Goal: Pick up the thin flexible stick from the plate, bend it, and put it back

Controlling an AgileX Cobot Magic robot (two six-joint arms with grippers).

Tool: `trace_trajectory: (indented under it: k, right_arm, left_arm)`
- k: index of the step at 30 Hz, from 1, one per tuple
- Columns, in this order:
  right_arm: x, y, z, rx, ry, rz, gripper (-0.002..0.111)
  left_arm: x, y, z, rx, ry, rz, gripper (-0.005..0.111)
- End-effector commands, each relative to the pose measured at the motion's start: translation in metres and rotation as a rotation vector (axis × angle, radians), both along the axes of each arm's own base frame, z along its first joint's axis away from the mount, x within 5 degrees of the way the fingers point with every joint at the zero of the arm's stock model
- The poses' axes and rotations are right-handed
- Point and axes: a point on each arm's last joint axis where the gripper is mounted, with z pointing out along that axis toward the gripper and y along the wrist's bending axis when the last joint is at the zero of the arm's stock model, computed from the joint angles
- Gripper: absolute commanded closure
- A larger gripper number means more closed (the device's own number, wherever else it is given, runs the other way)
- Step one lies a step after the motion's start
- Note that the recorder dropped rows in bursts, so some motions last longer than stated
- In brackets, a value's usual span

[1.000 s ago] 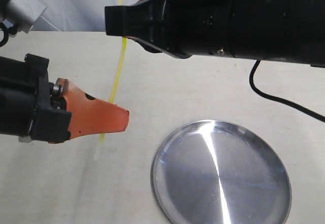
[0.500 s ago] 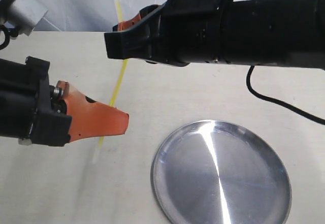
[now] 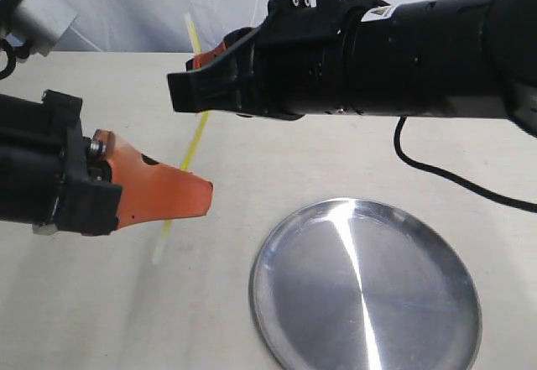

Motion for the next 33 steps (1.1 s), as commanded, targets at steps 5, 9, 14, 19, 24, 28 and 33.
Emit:
trace_trajectory:
  k: [5,9,14,19,24,28,33]
  right_arm:
    - [0.001,0.0,-0.007,-0.044,-0.006,0.011,0.109]
    - [0.001,0.0,-0.007,-0.038,0.012,0.004,0.109]
    - [0.001,0.0,-0.007,-0.024,0.034,-0.009,0.109]
    - [0.0,0.0,-0.007,-0.013,0.06,-0.017,0.109]
    - [0.0,0.0,-0.007,-0.009,0.065,-0.019,0.109]
    - [0.0,0.0,-0.007,-0.006,0.071,-0.019,0.109]
    - [0.0,0.0,-0.007,0.001,0.077,-0.024,0.109]
  left_arm:
    - [0.005,0.008,0.016,-0.036,-0.16,0.128,0.106]
    - [0.004,0.014,0.024,-0.058,-0.222,0.179,0.106]
    - [0.002,0.017,0.028,-0.06,-0.264,0.201,0.106]
    - [0.004,0.02,0.032,-0.081,-0.299,0.251,0.106]
    - [0.006,0.021,0.034,-0.092,-0.31,0.276,0.106]
    - [0.009,0.023,0.037,-0.108,-0.331,0.319,0.106]
    - [0.012,0.024,0.039,-0.121,-0.347,0.353,0.106]
